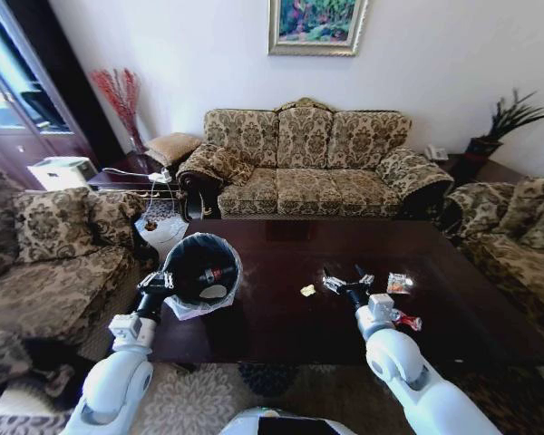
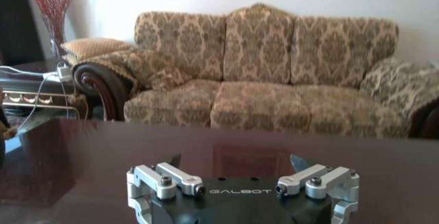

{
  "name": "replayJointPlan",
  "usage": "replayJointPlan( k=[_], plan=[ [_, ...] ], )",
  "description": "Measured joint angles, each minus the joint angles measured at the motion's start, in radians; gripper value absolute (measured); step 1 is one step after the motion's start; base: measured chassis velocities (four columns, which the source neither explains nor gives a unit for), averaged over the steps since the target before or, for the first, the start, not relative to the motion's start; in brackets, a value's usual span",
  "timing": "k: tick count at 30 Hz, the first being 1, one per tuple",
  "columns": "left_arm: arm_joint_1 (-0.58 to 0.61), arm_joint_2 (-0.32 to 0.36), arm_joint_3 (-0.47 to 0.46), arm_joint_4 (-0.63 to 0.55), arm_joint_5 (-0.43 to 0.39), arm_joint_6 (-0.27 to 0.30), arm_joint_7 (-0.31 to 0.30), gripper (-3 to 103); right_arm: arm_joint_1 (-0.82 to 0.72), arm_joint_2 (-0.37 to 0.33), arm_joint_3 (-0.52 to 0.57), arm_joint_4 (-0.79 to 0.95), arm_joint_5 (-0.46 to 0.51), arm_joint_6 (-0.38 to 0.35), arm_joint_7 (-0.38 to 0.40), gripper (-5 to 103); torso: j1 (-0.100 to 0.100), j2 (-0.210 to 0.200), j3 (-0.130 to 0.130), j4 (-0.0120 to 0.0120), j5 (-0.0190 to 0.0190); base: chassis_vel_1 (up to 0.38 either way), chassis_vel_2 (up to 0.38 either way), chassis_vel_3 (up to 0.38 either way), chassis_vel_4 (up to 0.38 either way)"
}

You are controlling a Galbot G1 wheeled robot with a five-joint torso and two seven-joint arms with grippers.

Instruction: Move to the front of the table and place the trash on the table into the trash bin.

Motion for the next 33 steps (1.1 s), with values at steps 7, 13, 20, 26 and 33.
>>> replayJointPlan(
  k=[7, 13, 20, 26, 33],
  plan=[
    [0.002, 0.001, 0.016, 0.005, 0.011, 0.0, 0.003, 3, 0.08, 0.061, -0.056, -0.195, 0.035, 0.037, -0.093, 100, 0.0, 0.0, 0.0, 0.0002, -0.0016, 0.028, 0.017, -0.031, -0.032],
    [-0.01, 0.016, 0.033, 0.031, 0.011, 0.005, 0.015, 3, 0.155, 0.144, -0.081, -0.429, 0.021, 0.08, -0.152, 100, 0.0, 0.0, 0.0, -0.0008, -0.0006, 0.023, 0.025, -0.004, -0.008],
    [-0.012, 0.031, 0.032, 0.045, 0.005, 0.015, 0.014, 3, 0.177, 0.174, -0.059, -0.555, 0.024, 0.098, -0.212, 100, 0.0, 0.0, 0.0, -0.0003, -0.001, 0.0, 0.0, 0.0, 0.0],
    [-0.015, 0.034, 0.033, 0.059, 0.001, 0.017, 0.017, 3, 0.246, 0.21, -0.05, -0.71, 0.014, 0.159, -0.352, 100, 0.0, 0.0, 0.0, 0.0, -0.0009, 0.0, 0.0, 0.0, 0.0],
    [-0.02, 0.028, 0.035, 0.064, -0.008, 0.016, 0.023, 3, 0.263, 0.214, -0.06, -0.745, -0.018, 0.16, -0.372, 102, 0.0, 0.0, 0.0, -0.0001, -0.001, 0.0, 0.0, 0.0, 0.0]
  ],
)
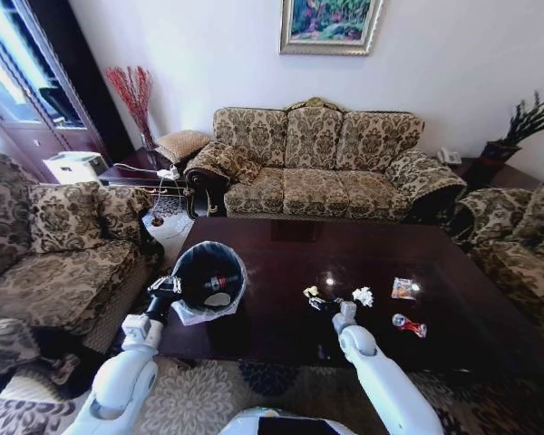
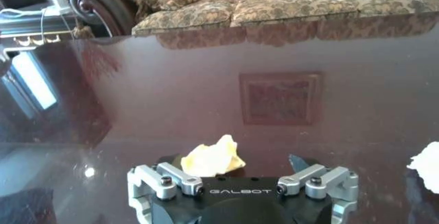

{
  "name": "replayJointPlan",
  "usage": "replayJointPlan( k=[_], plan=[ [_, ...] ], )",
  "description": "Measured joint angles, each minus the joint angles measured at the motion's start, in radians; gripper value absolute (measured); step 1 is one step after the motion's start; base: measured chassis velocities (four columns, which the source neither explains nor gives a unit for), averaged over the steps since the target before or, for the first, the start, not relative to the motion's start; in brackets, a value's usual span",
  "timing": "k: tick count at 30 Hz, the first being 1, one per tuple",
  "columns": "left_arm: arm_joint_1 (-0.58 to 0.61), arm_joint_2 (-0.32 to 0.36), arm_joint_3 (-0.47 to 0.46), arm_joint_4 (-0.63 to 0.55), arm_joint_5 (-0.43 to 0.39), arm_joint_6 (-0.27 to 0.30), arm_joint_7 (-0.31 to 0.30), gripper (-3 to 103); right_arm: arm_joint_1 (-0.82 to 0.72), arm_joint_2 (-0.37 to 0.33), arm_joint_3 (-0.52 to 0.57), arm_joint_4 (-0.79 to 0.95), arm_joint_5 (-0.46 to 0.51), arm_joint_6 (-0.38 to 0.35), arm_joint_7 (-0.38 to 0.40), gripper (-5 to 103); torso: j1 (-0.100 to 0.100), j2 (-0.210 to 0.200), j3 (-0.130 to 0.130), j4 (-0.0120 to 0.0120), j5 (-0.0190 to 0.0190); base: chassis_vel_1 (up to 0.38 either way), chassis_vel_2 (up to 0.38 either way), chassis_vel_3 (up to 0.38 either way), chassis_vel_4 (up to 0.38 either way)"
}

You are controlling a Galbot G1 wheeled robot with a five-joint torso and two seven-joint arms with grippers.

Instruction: Move to the front of the table and place the trash on the table into the trash bin.

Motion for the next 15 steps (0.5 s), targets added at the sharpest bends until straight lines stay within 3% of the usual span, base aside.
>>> replayJointPlan(
  k=[2, 4, 7, 13, 14, 15],
  plan=[
    [-0.004, 0.0, 0.0, 0.001, -0.003, 0.0, 0.001, 3, 0.001, 0.0, -0.009, 0.001, -0.008, -0.011, 0.0, 93, 0.0, 0.0, 0.0, 0.0, 0.0001, 0.0, 0.0, 0.0, 0.0],
    [-0.006, 0.0, 0.0, 0.001, -0.005, 0.0, 0.001, 3, 0.002, 0.0, -0.012, 0.001, -0.009, -0.014, 0.0, 93, 0.0, 0.0, 0.0, 0.0, 0.0, 0.0, 0.0, 0.0, 0.0],
    [-0.013, 0.002, -0.001, 0.001, -0.013, -0.001, 0.004, 3, 0.01, 0.005, -0.017, -0.008, -0.023, -0.021, 0.0, 76, 0.0, 0.0, 0.0, 0.0, 0.0001, 0.0, 0.0, 0.0, 0.0],
    [-0.025, 0.004, -0.003, 0.008, -0.022, -0.001, 0.009, 3, 0.02, 0.011, -0.019, -0.031, -0.058, -0.032, -0.006, 60, 0.0, 0.0, 0.0, -0.0001, 0.0001, 0.0, 0.0, 0.0, 0.0],
    [-0.025, 0.004, -0.003, 0.009, -0.023, -0.001, 0.009, 3, 0.022, 0.012, -0.02, -0.034, -0.061, -0.031, -0.006, 49, 0.0, 0.0, 0.0, 0.0, 0.0001, 0.0, 0.0, 0.0, 0.0],
    [-0.025, 0.004, -0.003, 0.009, -0.023, -0.001, 0.009, 3, 0.022, 0.012, -0.02, -0.034, -0.061, -0.031, -0.006, 49, 0.0, 0.0, 0.0, 0.0, 0.0001, 0.0, 0.0, 0.0, 0.0]
  ],
)
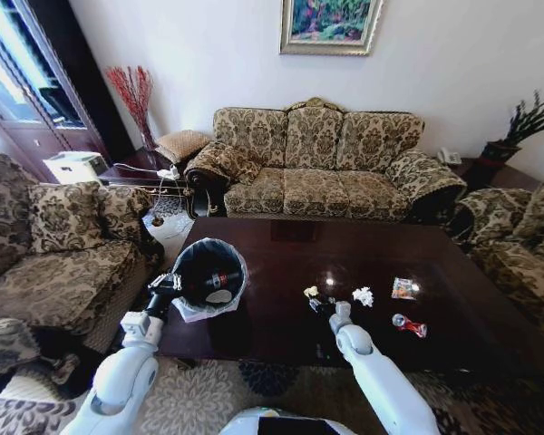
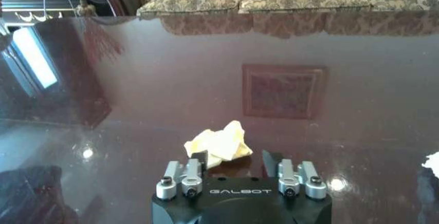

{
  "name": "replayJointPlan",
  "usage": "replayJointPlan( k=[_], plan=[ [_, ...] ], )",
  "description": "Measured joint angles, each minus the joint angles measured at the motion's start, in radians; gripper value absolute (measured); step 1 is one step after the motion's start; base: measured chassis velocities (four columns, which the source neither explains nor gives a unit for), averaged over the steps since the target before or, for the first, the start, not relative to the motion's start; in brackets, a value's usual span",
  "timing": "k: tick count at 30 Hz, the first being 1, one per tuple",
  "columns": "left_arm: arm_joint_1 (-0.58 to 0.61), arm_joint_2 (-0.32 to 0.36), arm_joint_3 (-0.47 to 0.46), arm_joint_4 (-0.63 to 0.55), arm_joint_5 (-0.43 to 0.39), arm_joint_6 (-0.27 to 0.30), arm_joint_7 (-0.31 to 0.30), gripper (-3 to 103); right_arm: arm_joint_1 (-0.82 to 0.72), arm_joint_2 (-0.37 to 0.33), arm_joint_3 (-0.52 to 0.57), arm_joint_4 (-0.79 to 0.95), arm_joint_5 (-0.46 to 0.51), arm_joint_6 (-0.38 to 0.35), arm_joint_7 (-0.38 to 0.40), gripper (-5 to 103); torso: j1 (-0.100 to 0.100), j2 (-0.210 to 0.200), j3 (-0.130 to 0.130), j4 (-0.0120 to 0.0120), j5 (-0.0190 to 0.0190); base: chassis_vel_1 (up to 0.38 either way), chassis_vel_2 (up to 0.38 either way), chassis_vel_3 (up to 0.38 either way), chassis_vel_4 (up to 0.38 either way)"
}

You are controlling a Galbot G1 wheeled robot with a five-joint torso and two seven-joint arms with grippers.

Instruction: Move to the front of the table and place the trash on the table into the trash bin.

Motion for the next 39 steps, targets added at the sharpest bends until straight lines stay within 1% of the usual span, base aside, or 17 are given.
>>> replayJointPlan(
  k=[1, 2, 3, 5, 8, 9, 12, 14, 23, 26, 27, 29, 32, 34, 36, 38, 39],
  plan=[
    [0.0, 0.0, 0.0, 0.001, -0.001, 0.0, 0.0, 3, 0.001, 0.0, 0.0, -0.002, -0.002, 0.001, 0.0, 49, 0.0, 0.0, 0.0, 0.0, 0.0, 0.0, 0.0, 0.0, 0.0],
    [0.0, -0.001, 0.0, 0.002, -0.001, 0.0, 0.001, 3, 0.003, 0.0, -0.001, -0.006, -0.005, 0.003, 0.0, 38, 0.0, 0.0, 0.0, 0.0001, 0.0001, 0.0, 0.0, 0.0, 0.0],
    [0.0, -0.001, 0.0, 0.003, -0.002, 0.0, 0.002, 3, 0.004, -0.001, -0.002, -0.009, -0.007, 0.005, 0.0, 33, 0.0, 0.0, 0.0, 0.0, 0.0, 0.0, 0.0, 0.0, 0.0],
    [0.0, -0.001, 0.0, 0.005, -0.002, 0.0, 0.002, 3, 0.006, -0.001, -0.002, -0.013, -0.008, 0.007, 0.0, 33, 0.0, 0.0, 0.0, 0.0, 0.0, 0.0, 0.0, 0.0, 0.0],
    [-0.003, -0.001, 0.0, 0.009, -0.002, 0.0, 0.002, 3, 0.01, 0.001, -0.002, -0.022, -0.008, 0.012, 0.0, 16, 0.0, 0.0, 0.0, 0.0001, 0.0001, 0.0, 0.0, 0.0, 0.0],
    [-0.003, -0.001, 0.0, 0.009, -0.002, 0.0, 0.002, 3, 0.01, 0.001, -0.002, -0.022, -0.008, 0.012, 0.0, 16, 0.0, 0.0, 0.0, 0.0001, 0.0001, 0.0, 0.0, 0.0, 0.0],
    [-0.004, -0.001, 0.001, 0.009, -0.002, 0.0, 0.003, 3, 0.015, 0.007, -0.002, -0.034, -0.011, 0.018, 0.001, 1, 0.0, 0.0, 0.0, 0.0, 0.0, 0.0, 0.0, 0.0, 0.0],
    [-0.004, -0.001, 0.001, 0.009, -0.002, 0.0, 0.003, 3, 0.017, 0.009, -0.002, -0.037, -0.013, 0.021, 0.002, -2, 0.0, 0.0, 0.0, 0.0001, 0.0001, 0.0, 0.0, 0.0, 0.0],
    [-0.002, 0.001, -0.001, 0.005, -0.002, 0.0, 0.003, 3, 0.006, -0.004, -0.009, 0.015, -0.022, 0.031, 0.018, -2, 0.0, 0.0, 0.0, -0.0001, 0.0001, 0.0, 0.0, 0.0, 0.0],
    [-0.001, 0.001, 0.0, 0.005, -0.001, 0.0, 0.003, 3, 0.012, -0.008, -0.015, 0.028, -0.045, 0.037, 0.03, -2, 0.0, 0.0, 0.0, -0.0001, 0.0, 0.0, 0.0, 0.0, 0.0],
    [-0.001, 0.0, 0.003, 0.004, 0.0, 0.0, 0.003, 3, 0.022, -0.008, -0.021, 0.024, -0.053, 0.046, 0.039, -5, 0.0, 0.0, 0.0, 0.0, 0.0, 0.0, 0.0, 0.0, 0.0],
    [-0.001, -0.002, 0.007, 0.002, 0.002, 0.0, 0.003, 3, 0.041, -0.005, -0.034, 0.01, -0.061, 0.06, 0.057, -4, 0.0, 0.0, 0.0, 0.0001, 0.0, 0.0, 0.0, 0.0, 0.0],
    [0.0, -0.003, 0.008, 0.0, 0.004, 0.0, 0.003, 3, 0.052, -0.003, -0.043, 0.008, -0.062, 0.051, 0.071, -2, 0.0, 0.0, 0.0, 0.0001, 0.0002, 0.0, 0.0, 0.0, 0.0],
    [0.001, -0.003, 0.008, 0.0, 0.006, 0.0, 0.003, 3, 0.055, -0.003, -0.045, 0.013, -0.064, 0.034, 0.069, 3, 0.0, 0.0, 0.0, 0.0001, 0.0, 0.0, 0.0, 0.0, 0.0],
    [0.002, -0.003, 0.007, -0.001, 0.006, 0.001, 0.003, 3, 0.056, -0.003, -0.049, 0.016, -0.068, 0.032, 0.067, 11, 0.0, 0.0, 0.0, 0.0, 0.0, 0.0, 0.0, 0.0, 0.0],
    [0.002, -0.002, 0.006, -0.001, 0.006, 0.001, 0.003, 3, 0.057, -0.003, -0.05, 0.016, -0.069, 0.034, 0.068, 11, 0.0, 0.0, 0.0, 0.0, 0.0, 0.0, 0.0, 0.0, 0.0],
    [0.002, -0.002, 0.006, -0.001, 0.006, 0.001, 0.003, 3, 0.056, -0.003, -0.051, 0.016, -0.07, 0.035, 0.068, 20, 0.0, 0.0, 0.0, 0.0001, 0.0, 0.0, 0.0, 0.0, 0.0]
  ],
)
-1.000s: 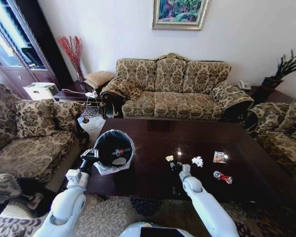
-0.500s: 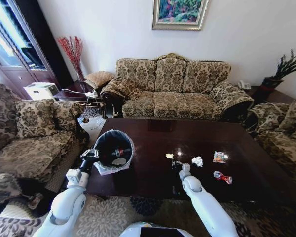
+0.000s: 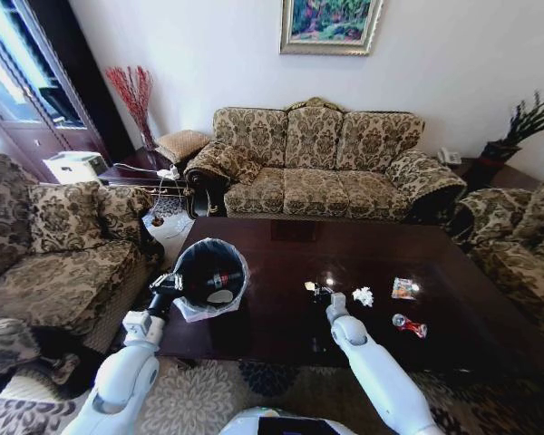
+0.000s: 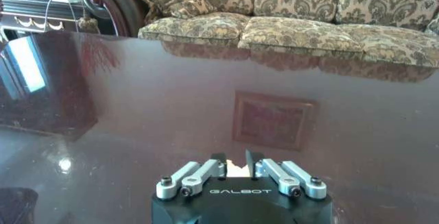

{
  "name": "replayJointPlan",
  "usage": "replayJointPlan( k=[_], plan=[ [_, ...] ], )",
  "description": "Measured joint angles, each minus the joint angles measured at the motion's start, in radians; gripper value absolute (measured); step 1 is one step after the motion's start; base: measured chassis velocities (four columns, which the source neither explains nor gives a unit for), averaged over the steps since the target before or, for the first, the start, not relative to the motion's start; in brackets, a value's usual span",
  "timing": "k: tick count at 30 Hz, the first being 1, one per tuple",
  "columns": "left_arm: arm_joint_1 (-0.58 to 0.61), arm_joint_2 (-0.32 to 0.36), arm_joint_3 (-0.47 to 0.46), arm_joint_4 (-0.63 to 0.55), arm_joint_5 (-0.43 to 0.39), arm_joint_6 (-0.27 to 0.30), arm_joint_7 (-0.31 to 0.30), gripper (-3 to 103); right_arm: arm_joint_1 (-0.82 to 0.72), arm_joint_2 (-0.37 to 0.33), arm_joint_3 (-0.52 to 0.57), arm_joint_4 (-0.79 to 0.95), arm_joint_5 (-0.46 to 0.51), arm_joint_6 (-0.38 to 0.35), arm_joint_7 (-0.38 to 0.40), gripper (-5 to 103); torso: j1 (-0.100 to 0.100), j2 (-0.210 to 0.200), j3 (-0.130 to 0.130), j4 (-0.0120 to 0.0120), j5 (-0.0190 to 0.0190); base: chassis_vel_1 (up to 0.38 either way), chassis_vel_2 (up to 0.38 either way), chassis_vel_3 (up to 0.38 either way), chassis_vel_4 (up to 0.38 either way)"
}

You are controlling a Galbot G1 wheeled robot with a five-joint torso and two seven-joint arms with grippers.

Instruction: Move to the front of the table and place the trash on the table into the trash bin.

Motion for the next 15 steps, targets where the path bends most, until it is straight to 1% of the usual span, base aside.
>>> replayJointPlan(
  k=[1, 3, 4, 6, 8, 11, 12, 15],
  plan=[
    [0.0, 0.0, 0.0, 0.0, 0.0, 0.0, 0.0, 3, 0.0, 0.0, 0.0, 0.0, -0.001, 0.0, 0.0, 20, 0.0, 0.0, 0.0, 0.0, 0.0001, 0.0, 0.0, 0.0, 0.0],
    [0.0, 0.001, 0.0, 0.0, 0.0, 0.002, 0.005, 3, -0.002, -0.001, 0.0, 0.0, -0.002, 0.001, 0.001, 32, 0.0, 0.0, 0.0, 0.0, 0.0, 0.0, 0.0, 0.0, 0.0],
    [0.0, 0.001, 0.0, 0.0, 0.0, 0.002, 0.005, 3, -0.002, -0.001, 0.0, 0.0, -0.002, 0.001, 0.001, 32, 0.0, 0.0, 0.0, 0.0, 0.0, 0.0, 0.0, 0.0, 0.0],
    [0.0, 0.001, 0.001, 0.0, 0.0, 0.002, 0.008, 3, -0.005, -0.004, 0.0, 0.001, -0.003, 0.001, 0.003, 42, 0.0, 0.0, 0.0, -0.0001, 0.0, -0.028, 0.037, 0.057, -0.044],
    [-0.001, 0.002, 0.001, 0.0, 0.0, 0.002, 0.008, 3, -0.006, -0.005, 0.0, 0.001, -0.003, 0.001, 0.003, 42, 0.0, 0.0, 0.0, 0.0, 0.0001, -0.028, 0.048, 0.083, -0.059],
    [-0.002, 0.001, 0.003, 0.005, 0.0, 0.002, 0.01, 3, -0.01, -0.011, 0.001, 0.003, -0.003, 0.001, 0.004, 58, 0.0, 0.0, 0.0, -0.0001, 0.0, -0.093, 0.099, 0.109, -0.099],
    [-0.002, 0.001, 0.003, 0.005, 0.0, 0.002, 0.01, 3, -0.01, -0.011, 0.001, 0.003, -0.003, 0.001, 0.004, 58, 0.0, 0.0, 0.0, -0.0001, 0.0, -0.117, 0.11, 0.13, -0.12],
    [-0.004, 0.001, 0.003, 0.008, 0.0, 0.002, 0.011, 3, -0.025, -0.014, -0.002, 0.015, -0.007, 0.006, 0.015, 75, 0.0, 0.0, 0.0, 0.0, 0.0, -0.142, 0.133, 0.133, -0.13]
  ],
)
